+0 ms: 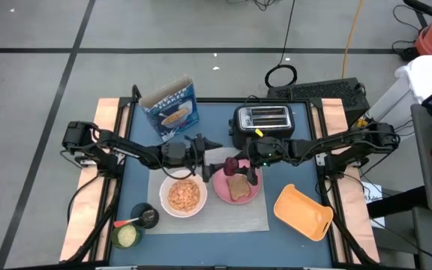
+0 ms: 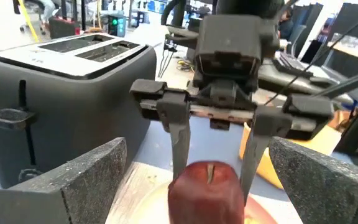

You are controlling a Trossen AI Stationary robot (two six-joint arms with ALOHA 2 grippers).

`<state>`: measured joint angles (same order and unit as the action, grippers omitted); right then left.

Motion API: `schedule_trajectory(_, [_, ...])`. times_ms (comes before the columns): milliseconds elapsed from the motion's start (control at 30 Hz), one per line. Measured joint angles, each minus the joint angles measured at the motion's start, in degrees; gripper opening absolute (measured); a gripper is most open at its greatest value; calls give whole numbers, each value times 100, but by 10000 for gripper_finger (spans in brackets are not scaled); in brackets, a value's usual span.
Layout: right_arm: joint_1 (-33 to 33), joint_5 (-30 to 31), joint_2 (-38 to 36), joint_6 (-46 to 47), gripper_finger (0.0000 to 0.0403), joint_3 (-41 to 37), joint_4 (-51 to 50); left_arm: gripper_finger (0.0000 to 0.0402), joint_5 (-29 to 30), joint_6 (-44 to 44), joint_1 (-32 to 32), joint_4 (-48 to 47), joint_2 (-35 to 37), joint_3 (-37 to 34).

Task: Arrange a breakfast setting
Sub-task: Put the apple on the mat

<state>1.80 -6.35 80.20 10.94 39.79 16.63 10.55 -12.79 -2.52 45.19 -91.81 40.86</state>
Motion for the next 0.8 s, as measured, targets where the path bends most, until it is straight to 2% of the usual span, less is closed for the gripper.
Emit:
schedule_trajectory(100, [0,3,0,-224,225,0,-65,399,-12,-47,-6,-425,0,259])
schedule_trajectory(267, [0,16,-1,-457,223,2,-307,399,-276,47,-13,-1852,-15,898])
schedule_trajectory(400, [0,24,-2,-477,225,2,-505,399,-286,291,-15,-2632,-85,1234])
schedule_trajectory(800, [0,29,-2,-866,225,2,-643,399,-512,482,0,-2902,-236,1284])
